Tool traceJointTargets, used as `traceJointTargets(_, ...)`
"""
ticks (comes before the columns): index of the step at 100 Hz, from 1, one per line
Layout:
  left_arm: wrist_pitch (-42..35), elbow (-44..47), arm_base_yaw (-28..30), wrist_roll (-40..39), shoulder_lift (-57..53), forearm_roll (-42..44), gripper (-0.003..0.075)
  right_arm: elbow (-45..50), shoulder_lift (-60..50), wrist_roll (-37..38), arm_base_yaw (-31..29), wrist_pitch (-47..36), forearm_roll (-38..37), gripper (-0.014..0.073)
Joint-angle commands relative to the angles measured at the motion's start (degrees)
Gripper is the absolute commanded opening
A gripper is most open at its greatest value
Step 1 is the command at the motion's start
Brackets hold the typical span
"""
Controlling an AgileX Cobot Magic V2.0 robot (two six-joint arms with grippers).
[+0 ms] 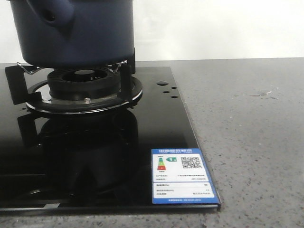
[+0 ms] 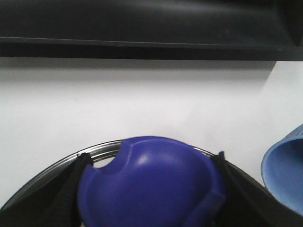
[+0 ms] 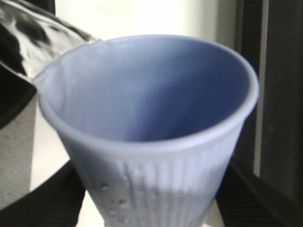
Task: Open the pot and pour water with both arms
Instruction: 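Tilt the cup with the right gripper to pour water into the pot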
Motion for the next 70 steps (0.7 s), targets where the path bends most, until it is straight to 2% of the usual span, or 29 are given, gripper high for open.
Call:
traceJointTargets(1, -6.24, -2.15, 0.07, 0.01, -1.37, 0.19, 0.0376, -2.40, -2.07, -0.06, 0.04, -0.70, -4.90, 0.0270)
traceJointTargets(42, -6.24, -2.15, 0.07, 0.01, -1.37, 0.19, 0.0372, -2.40, -2.07, -0.06, 0.04, -0.70, -14.32, 0.0270)
traceJointTargets(70, -6.24, -2.15, 0.07, 0.01, -1.37, 0.19, 0.0372, -2.40, -2.07, -0.06, 0.04, -0.70, -17.00, 0.0270)
